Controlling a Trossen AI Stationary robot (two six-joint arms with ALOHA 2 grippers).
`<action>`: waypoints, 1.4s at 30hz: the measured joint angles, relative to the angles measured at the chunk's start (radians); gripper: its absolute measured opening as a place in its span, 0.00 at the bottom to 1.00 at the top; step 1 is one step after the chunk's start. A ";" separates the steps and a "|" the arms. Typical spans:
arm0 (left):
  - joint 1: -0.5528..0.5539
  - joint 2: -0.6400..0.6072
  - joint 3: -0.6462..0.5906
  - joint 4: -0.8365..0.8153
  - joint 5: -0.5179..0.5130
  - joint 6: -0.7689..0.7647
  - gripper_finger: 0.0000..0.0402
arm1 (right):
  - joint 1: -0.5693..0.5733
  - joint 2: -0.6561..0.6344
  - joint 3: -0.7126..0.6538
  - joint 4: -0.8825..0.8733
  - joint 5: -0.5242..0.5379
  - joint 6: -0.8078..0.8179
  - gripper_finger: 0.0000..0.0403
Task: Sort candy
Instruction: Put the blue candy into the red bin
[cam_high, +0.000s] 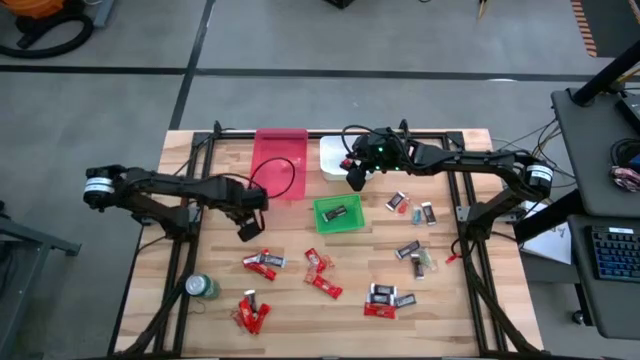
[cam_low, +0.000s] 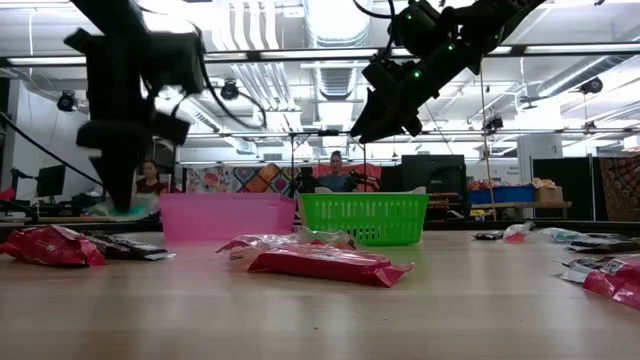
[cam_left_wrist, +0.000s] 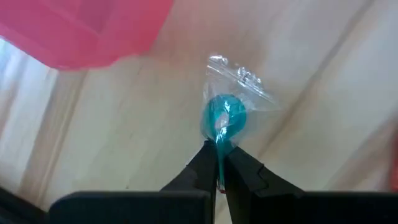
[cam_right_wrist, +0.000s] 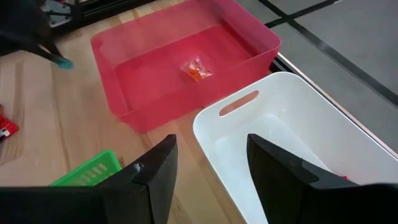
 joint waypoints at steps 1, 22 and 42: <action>-0.003 -0.022 0.001 0.005 0.010 0.004 0.00 | 0.000 0.000 0.000 0.000 0.000 -0.001 0.45; 0.104 -0.247 0.006 0.574 -0.197 0.183 0.00 | 0.000 0.000 0.000 0.002 0.000 -0.026 0.45; 0.423 0.073 0.007 0.680 -0.193 0.148 0.00 | 0.000 0.000 0.000 0.001 0.000 -0.055 0.45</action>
